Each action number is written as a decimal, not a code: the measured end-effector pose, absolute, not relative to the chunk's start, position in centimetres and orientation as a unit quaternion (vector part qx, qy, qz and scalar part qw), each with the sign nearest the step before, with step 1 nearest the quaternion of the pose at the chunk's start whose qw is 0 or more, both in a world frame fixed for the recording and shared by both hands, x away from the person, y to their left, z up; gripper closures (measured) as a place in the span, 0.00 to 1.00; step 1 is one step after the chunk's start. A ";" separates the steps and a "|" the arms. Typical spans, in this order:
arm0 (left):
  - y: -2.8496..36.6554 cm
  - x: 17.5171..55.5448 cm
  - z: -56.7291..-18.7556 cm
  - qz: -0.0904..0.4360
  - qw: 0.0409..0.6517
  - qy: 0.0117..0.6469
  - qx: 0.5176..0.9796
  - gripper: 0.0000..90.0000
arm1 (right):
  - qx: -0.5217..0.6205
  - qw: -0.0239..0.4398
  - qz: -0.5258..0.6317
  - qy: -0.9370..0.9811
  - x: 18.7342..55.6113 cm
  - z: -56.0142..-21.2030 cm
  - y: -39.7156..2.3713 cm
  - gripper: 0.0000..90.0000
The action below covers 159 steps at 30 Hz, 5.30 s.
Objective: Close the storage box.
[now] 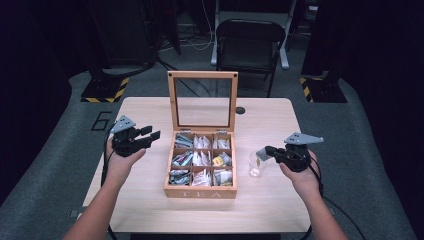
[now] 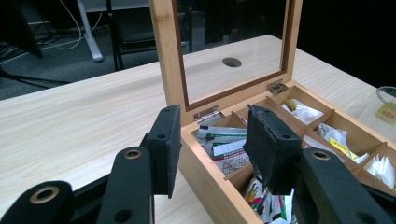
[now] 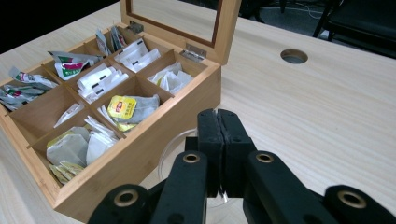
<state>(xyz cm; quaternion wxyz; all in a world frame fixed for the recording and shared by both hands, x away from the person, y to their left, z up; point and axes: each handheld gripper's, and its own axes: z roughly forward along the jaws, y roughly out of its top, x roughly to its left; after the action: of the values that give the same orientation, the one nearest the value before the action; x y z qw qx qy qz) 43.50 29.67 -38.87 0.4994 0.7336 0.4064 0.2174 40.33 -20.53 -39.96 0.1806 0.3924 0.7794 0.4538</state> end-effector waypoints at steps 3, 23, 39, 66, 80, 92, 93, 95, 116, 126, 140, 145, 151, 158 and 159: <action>29.7 43.5 -38.9 0.218 0.501 0.407 0.732 0.62 | 0.395 0.177 0.451 0.781 40.4 -40.6 -20.5 0.99; 29.9 43.5 -39.4 0.215 0.500 0.413 0.730 0.62 | 0.407 0.163 0.441 0.783 41.0 -43.1 -19.8 0.98; 30.0 43.5 -39.4 0.214 0.500 0.415 0.729 0.61 | 0.404 0.163 0.446 0.782 41.3 -42.7 -19.5 0.88; 29.8 44.1 -38.6 0.210 0.499 0.418 0.730 0.54 | 0.377 0.176 0.465 0.782 42.5 -38.8 -17.9 0.56; 29.8 44.2 -38.3 0.213 0.499 0.417 0.729 0.54 | 0.369 0.185 0.467 0.782 44.0 -37.2 -17.0 0.53; 30.1 44.4 -38.3 0.210 0.498 0.420 0.729 0.54 | 0.373 0.178 0.465 0.783 46.1 -36.5 -16.1 0.52; 30.1 44.4 -38.3 0.211 0.498 0.420 0.728 0.54 | 0.374 0.179 0.463 0.784 46.2 -36.5 -16.0 0.52; 30.2 44.5 -38.3 0.212 0.497 0.419 0.730 0.54 | 0.371 0.180 0.463 0.785 46.5 -36.3 -15.9 0.52; 30.3 44.7 -38.2 0.209 0.493 0.424 0.731 0.55 | 0.379 0.177 0.463 0.781 50.2 -35.8 -14.4 0.52; 30.2 45.1 -38.3 0.203 0.494 0.422 0.733 0.56 | 0.363 0.174 0.456 0.794 51.6 -35.6 -12.9 0.52; 30.1 45.6 -37.9 0.196 0.492 0.417 0.739 0.57 | 0.360 0.162 0.449 0.802 54.1 -36.2 -11.8 0.53; 30.1 45.8 -37.9 0.194 0.493 0.417 0.739 0.57 | 0.363 0.165 0.440 0.805 55.1 -36.3 -11.8 0.53; 29.9 46.1 -38.1 0.191 0.491 0.419 0.740 0.57 | 0.371 0.160 0.436 0.804 56.1 -37.1 -11.5 0.53; 29.7 46.1 -38.3 0.189 0.490 0.417 0.742 0.57 | 0.372 0.165 0.431 0.805 57.0 -38.0 -10.7 0.53; 29.7 46.1 -38.3 0.189 0.491 0.417 0.741 0.57 | 0.371 0.166 0.430 0.806 57.1 -38.0 -10.6 0.53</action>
<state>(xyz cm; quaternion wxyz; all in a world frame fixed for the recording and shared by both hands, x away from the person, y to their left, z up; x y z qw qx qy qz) 46.10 29.68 -38.31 0.4909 0.7413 0.4170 0.1886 57.10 -10.64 -37.99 0.1655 0.3714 0.8059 0.4303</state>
